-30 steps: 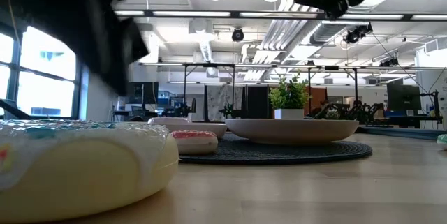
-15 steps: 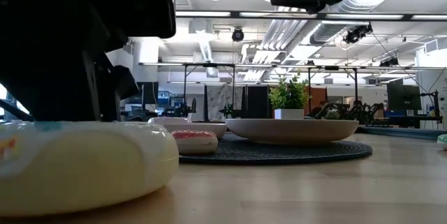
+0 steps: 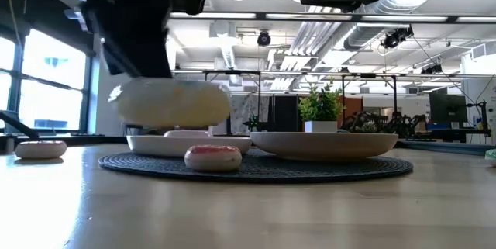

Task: Pick & Place donuts
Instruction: Put the large white donut on the white plate

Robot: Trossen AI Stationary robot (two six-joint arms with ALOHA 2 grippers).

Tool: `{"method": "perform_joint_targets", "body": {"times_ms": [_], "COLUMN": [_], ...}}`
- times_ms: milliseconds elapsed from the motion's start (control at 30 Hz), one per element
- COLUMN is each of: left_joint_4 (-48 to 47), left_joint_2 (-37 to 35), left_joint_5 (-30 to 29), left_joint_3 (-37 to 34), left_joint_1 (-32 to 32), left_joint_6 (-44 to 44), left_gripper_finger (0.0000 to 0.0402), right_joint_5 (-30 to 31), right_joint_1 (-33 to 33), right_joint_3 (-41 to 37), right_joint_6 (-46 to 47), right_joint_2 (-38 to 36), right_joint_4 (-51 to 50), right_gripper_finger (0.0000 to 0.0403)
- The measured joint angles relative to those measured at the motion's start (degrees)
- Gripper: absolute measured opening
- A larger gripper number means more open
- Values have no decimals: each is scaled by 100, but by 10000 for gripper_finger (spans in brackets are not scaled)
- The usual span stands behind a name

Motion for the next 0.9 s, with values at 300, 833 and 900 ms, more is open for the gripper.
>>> {"method": "perform_joint_targets", "body": {"times_ms": [300,833,900], "left_joint_4": [-1179,-857,-700], "left_joint_2": [-477,-460,-323], "left_joint_5": [-685,-281,-152], "left_joint_3": [-14,-7,-3], "left_joint_1": [1447,2989,2975], "left_joint_6": [754,1500,1498], "left_gripper_finger": [9,10,10], "right_joint_5": [-5,-7,-7], "right_joint_1": [-2,-2,-2], "right_joint_3": [0,0,0], "right_joint_6": [-28,-44,-44], "right_joint_2": [-2,-2,-2], "right_joint_4": [32,32,32], "right_gripper_finger": [124,124,124]}}
